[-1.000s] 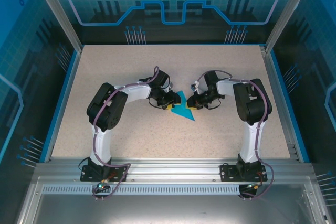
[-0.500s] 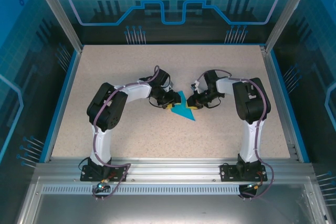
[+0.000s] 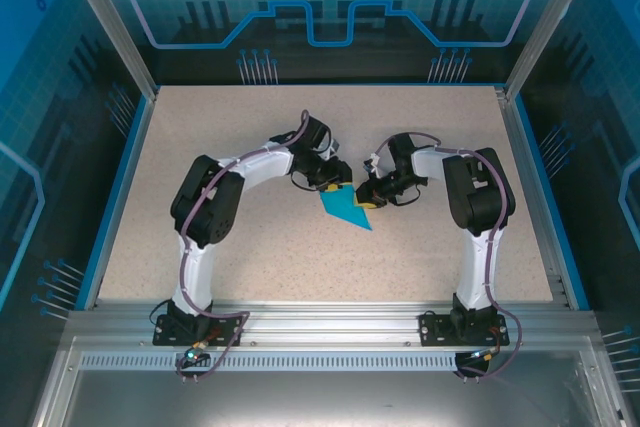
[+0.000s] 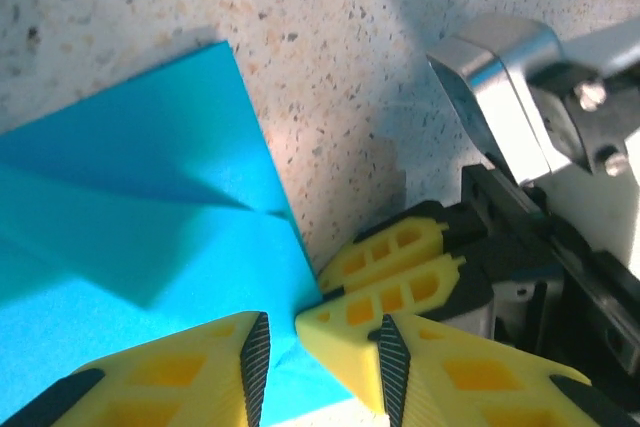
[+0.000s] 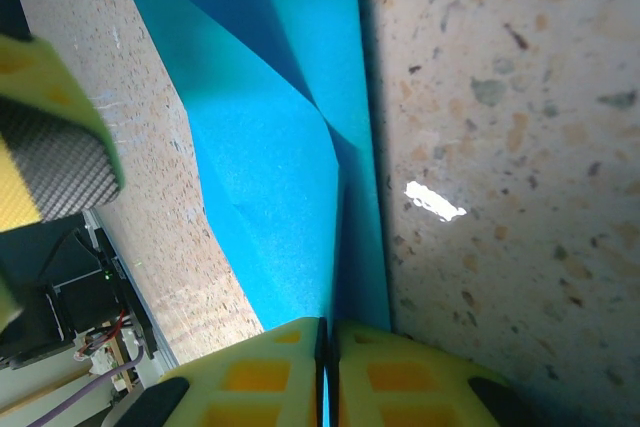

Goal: Fold a paper plane with a square sheet of paper (fold left side to right side)
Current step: Fourth fold the wing at the center of the table.

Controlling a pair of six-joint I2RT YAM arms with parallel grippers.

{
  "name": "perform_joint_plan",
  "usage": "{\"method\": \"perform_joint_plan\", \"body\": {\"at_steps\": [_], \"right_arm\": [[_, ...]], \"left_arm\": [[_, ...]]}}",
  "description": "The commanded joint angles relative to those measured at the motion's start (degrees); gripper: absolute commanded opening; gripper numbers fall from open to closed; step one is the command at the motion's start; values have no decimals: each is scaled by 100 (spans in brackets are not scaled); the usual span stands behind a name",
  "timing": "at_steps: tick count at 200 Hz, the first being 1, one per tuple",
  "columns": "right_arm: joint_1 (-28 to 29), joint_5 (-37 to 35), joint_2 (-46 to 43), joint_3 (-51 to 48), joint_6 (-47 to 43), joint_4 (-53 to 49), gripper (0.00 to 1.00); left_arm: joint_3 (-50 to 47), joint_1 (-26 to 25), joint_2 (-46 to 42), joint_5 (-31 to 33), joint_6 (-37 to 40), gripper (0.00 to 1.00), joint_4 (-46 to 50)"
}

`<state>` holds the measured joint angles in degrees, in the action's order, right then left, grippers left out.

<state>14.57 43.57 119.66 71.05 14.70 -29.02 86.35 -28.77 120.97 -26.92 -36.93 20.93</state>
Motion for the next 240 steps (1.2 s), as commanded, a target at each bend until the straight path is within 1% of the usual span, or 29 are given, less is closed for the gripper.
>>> {"method": "perform_joint_plan", "body": {"at_steps": [1,92,108,137,153,174,192,206,223,240], "right_arm": [[-30,-346,251,41,-90,-256,12],[-25,-396,231,32,-127,-285,13],[-27,-393,81,21,-117,-248,16],[-79,-470,-439,-16,-69,-243,28],[-120,-552,-782,-69,-22,-313,32],[-119,-742,-1237,-250,22,-429,33],[-78,-614,-1581,-520,77,-360,34],[35,-271,-1676,-666,107,-309,33],[252,15,-1644,-781,160,-228,33],[460,-33,-1519,-807,182,-210,33]], "left_arm": [[247,-37,338,-147,183,39,305],[245,10,713,112,241,39,405],[94,12,707,135,216,39,344],[-171,7,666,136,158,39,185],[-235,0,654,125,140,39,133],[-235,-4,636,127,135,39,122],[-232,2,637,130,140,39,122],[-232,-5,639,127,142,39,137],[-232,-8,639,125,142,39,126],[-232,-14,637,140,134,39,122]]}}
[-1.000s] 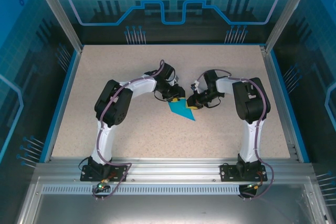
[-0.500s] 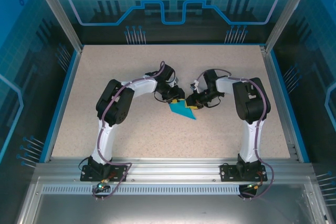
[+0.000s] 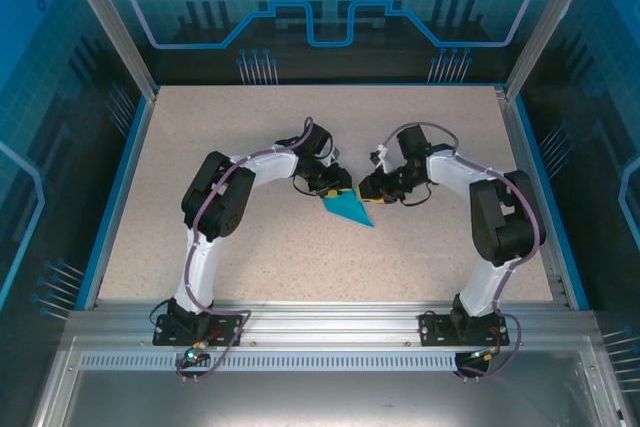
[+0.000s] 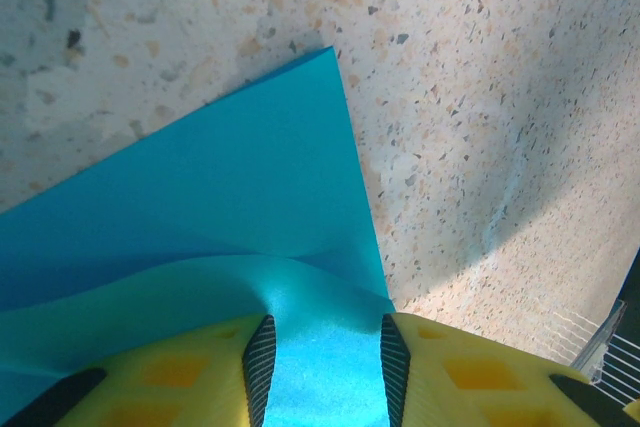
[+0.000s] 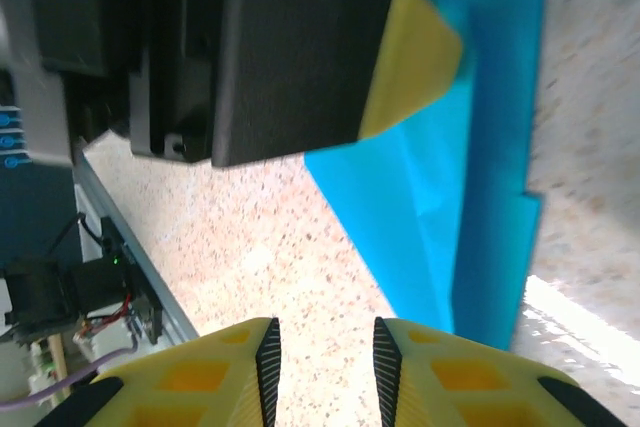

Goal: Fold a paper plane with a square sheet of paper (fold left side to right side)
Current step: Fourth fold the wing at the center of the table.

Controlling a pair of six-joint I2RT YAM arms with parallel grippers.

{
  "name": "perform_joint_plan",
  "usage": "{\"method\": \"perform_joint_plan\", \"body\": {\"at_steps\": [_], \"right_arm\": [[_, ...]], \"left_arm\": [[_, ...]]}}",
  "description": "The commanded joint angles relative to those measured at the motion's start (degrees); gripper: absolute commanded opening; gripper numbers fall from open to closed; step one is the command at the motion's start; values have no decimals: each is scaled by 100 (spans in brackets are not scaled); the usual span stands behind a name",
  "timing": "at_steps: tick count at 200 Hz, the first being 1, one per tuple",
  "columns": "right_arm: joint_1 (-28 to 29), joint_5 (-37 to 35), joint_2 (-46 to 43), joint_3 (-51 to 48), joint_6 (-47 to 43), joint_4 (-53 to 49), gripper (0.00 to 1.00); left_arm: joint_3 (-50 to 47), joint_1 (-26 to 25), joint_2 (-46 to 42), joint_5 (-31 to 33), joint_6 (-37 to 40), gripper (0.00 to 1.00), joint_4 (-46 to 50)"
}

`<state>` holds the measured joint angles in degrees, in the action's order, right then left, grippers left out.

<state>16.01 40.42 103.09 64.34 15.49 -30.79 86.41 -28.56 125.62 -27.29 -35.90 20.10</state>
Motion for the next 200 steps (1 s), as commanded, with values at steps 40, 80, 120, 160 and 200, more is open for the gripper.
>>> {"method": "perform_joint_plan", "body": {"at_steps": [40,80,120,160,200], "right_arm": [[385,61,489,-114,209,-4,33],[385,-87,614,-219,192,-101,33],[366,-182,708,-300,244,-72,32],[341,-224,715,-343,245,-74,33],[289,-303,670,-360,253,-103,33]], "left_arm": [[-237,-32,165,173,46,39,231],[-225,-31,168,181,54,39,238],[-219,-29,176,210,69,39,260],[-212,-29,189,224,74,39,267],[-200,-24,192,234,83,39,276]]}}
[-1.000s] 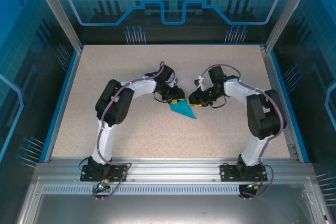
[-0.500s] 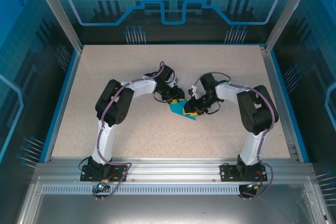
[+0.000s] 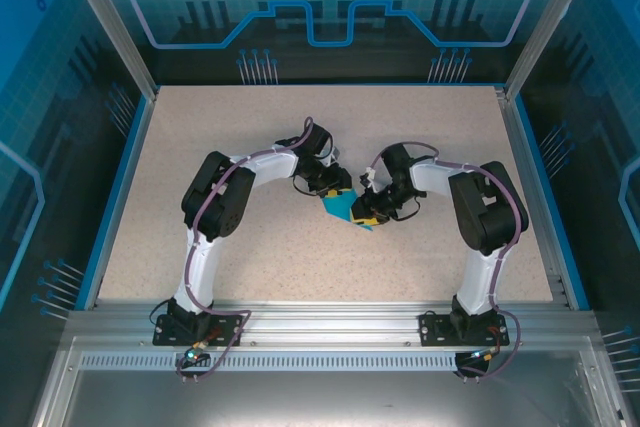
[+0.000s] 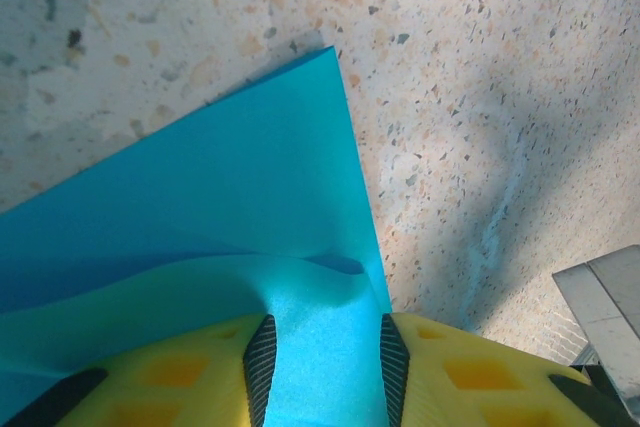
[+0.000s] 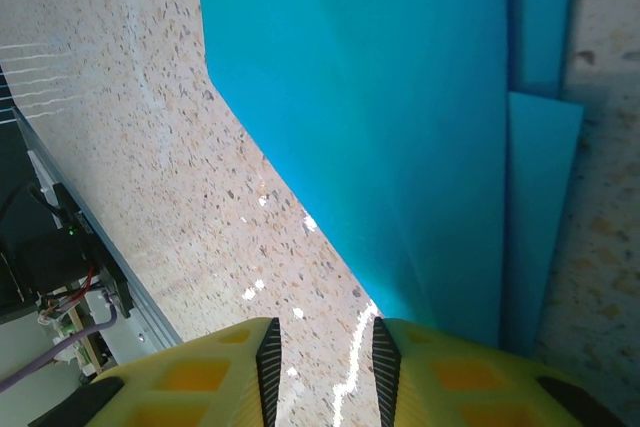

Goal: Fold a paper plane with a square sheet of paper (fold left side to right side)
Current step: Fourth fold the wing at the center of the table.

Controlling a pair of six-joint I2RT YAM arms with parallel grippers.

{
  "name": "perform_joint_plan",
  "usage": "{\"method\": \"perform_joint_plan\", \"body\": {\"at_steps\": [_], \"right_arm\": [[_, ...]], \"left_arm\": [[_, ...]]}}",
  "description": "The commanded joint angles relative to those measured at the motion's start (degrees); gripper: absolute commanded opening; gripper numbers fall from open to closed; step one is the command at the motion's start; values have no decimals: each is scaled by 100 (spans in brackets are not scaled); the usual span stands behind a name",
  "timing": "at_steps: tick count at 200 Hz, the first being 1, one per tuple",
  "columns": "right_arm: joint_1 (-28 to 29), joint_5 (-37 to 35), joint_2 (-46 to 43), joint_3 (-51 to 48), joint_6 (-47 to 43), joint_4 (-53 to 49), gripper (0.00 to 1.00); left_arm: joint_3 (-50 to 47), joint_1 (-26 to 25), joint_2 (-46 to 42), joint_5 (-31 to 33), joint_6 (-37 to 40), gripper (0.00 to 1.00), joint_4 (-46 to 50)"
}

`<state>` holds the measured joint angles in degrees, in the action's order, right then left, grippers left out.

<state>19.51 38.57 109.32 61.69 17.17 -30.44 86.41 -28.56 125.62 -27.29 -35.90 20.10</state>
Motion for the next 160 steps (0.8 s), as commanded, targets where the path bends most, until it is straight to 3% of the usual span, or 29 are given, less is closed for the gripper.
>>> {"method": "perform_joint_plan", "body": {"at_steps": [1,75,160], "right_arm": [[-61,-119,46,-96,85,-143,33],[-67,-25,92,-252,-12,-239,33],[-192,-451,-58,-689,216,-378,32]], "left_arm": [[-198,-26,191,233,83,39,275],[-173,-13,211,242,83,39,301],[-186,11,198,287,83,38,319]]}}
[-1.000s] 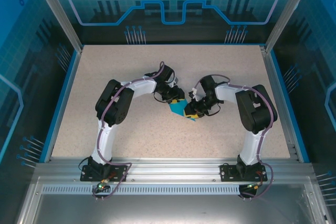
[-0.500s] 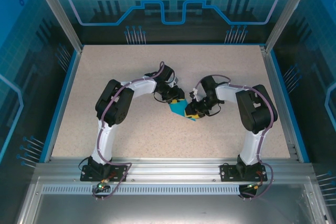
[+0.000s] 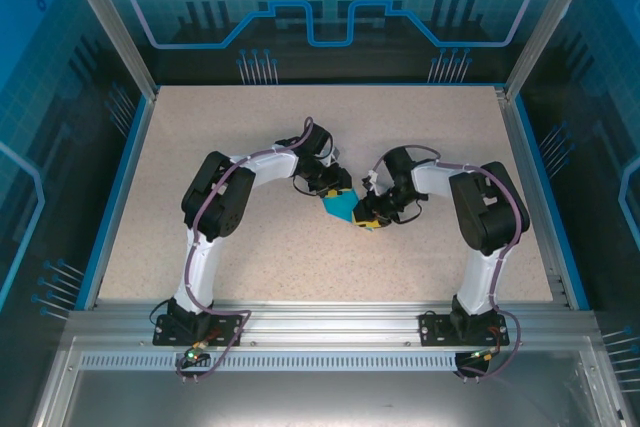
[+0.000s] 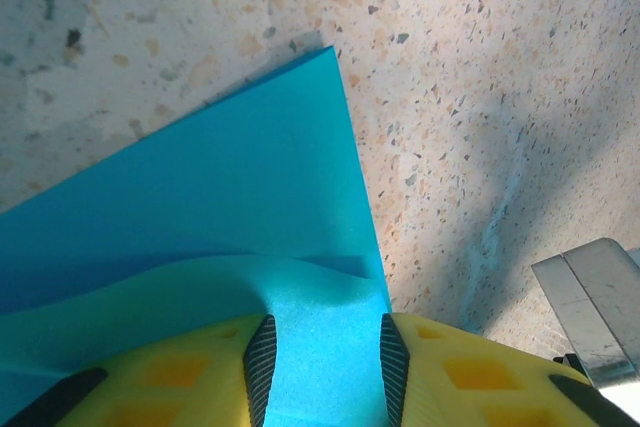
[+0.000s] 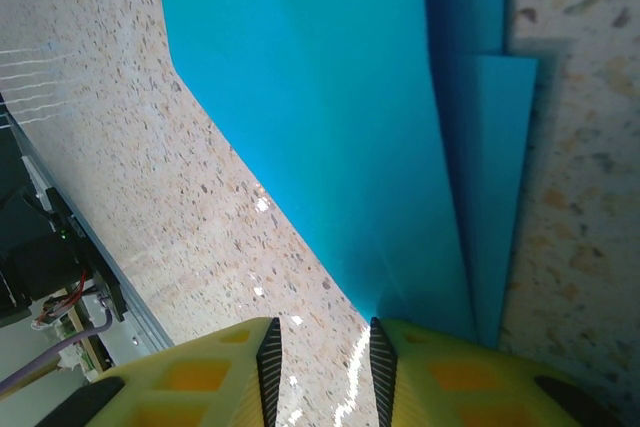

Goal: Fold a paper plane with a square sheet of paper (fold left side to right side)
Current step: Fourth fold the wing at the center of the table.

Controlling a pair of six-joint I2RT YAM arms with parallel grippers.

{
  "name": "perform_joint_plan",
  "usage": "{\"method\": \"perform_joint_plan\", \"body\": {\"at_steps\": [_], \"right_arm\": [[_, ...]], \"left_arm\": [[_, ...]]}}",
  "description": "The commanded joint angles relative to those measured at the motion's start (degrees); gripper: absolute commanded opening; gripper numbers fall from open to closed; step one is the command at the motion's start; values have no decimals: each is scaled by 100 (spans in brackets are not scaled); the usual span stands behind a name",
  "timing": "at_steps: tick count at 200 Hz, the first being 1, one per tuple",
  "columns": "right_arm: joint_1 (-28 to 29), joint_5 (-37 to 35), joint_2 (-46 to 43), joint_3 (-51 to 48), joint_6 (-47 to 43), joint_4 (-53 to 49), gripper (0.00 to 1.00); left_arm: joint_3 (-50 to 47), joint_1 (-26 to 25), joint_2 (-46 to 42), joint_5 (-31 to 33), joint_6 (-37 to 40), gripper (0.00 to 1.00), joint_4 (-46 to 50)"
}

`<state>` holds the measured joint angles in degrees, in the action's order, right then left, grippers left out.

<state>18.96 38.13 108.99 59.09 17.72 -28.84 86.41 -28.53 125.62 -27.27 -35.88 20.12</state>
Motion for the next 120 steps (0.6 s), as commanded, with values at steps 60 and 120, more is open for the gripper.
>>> {"method": "perform_joint_plan", "body": {"at_steps": [60,120], "right_arm": [[-442,-19,-694,-1089,75,-427,30],[-375,226,-1336,-474,757,20,15]], "left_arm": [[-177,30,197,303,90,38,342],[-190,23,188,283,65,38,308]]}}
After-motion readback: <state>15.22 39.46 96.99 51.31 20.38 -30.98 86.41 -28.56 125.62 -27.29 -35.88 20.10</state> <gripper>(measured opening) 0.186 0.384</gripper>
